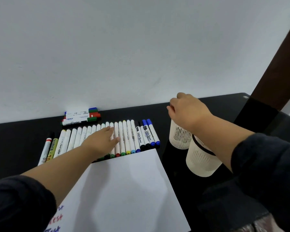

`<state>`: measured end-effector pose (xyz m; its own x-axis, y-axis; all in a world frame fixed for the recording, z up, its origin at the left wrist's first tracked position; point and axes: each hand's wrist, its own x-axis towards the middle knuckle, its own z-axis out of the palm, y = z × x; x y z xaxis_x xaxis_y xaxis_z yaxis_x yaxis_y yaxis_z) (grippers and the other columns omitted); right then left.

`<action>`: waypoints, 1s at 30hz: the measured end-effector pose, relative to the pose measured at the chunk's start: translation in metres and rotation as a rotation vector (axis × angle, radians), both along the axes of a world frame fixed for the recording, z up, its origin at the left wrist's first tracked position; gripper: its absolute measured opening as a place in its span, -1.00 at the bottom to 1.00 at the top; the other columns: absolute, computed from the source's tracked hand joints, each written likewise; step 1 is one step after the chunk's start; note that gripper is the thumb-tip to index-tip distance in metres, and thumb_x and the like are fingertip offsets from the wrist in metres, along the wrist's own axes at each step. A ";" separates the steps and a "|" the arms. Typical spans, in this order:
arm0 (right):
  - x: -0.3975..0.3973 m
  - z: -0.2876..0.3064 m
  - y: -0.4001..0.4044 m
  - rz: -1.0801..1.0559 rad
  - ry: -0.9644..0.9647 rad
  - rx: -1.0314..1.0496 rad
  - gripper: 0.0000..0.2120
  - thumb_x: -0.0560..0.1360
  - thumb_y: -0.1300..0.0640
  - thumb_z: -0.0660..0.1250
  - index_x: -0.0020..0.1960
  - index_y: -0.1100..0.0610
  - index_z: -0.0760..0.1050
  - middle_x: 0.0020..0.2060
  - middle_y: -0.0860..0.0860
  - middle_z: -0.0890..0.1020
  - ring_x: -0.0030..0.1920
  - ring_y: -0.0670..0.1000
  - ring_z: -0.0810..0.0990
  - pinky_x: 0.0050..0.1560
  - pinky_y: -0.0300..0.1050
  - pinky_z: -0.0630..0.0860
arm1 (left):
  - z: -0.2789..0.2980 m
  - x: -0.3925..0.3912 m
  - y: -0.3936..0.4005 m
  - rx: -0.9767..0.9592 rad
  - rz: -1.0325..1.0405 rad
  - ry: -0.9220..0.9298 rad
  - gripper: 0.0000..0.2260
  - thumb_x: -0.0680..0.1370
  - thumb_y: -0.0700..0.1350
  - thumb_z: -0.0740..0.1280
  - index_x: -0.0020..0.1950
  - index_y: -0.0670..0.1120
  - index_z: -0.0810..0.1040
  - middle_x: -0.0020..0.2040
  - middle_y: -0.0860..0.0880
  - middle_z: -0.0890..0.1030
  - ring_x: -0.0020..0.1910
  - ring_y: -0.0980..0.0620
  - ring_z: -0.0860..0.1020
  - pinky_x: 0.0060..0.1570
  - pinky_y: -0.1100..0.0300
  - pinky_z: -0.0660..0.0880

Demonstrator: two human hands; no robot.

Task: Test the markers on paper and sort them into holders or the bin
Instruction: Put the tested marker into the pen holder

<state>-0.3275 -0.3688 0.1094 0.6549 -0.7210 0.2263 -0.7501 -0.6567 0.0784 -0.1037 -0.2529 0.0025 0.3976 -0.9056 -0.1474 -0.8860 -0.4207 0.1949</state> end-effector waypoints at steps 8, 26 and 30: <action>0.053 0.007 0.002 0.187 0.122 -0.117 -0.67 0.65 0.02 -0.01 0.19 0.16 0.42 -0.13 0.01 0.35 -0.09 0.02 0.38 -0.19 -0.11 0.32 | -0.002 0.042 0.031 0.040 0.045 -0.115 -0.44 0.63 0.16 0.00 0.56 -0.04 -0.05 0.56 0.02 -0.06 0.52 0.01 0.02 0.44 0.10 0.05; 0.238 -0.075 0.007 0.540 0.142 0.016 -0.67 0.63 0.07 0.07 0.36 0.07 0.33 0.16 0.05 0.45 0.16 0.08 0.42 -0.09 -0.07 0.38 | -0.025 0.096 0.077 -0.020 0.054 -0.063 -0.43 0.61 0.21 -0.08 0.53 0.03 -0.18 0.54 0.07 -0.21 0.49 0.14 -0.22 0.32 0.25 -0.31; 0.269 -0.089 0.000 0.586 0.108 0.167 -0.65 0.62 0.13 0.13 0.40 0.04 0.34 0.29 0.02 0.42 0.28 0.08 0.37 0.20 0.03 0.39 | -0.032 0.098 0.078 -0.054 0.044 -0.059 -0.43 0.61 0.21 -0.08 0.54 0.03 -0.17 0.54 0.07 -0.19 0.50 0.15 -0.21 0.35 0.25 -0.30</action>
<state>-0.0580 -0.3688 0.0204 0.9658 -0.2542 0.0516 -0.2543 -0.9671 -0.0060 -0.0058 -0.1754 -0.0292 0.4437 -0.8931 -0.0743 -0.8775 -0.4498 0.1661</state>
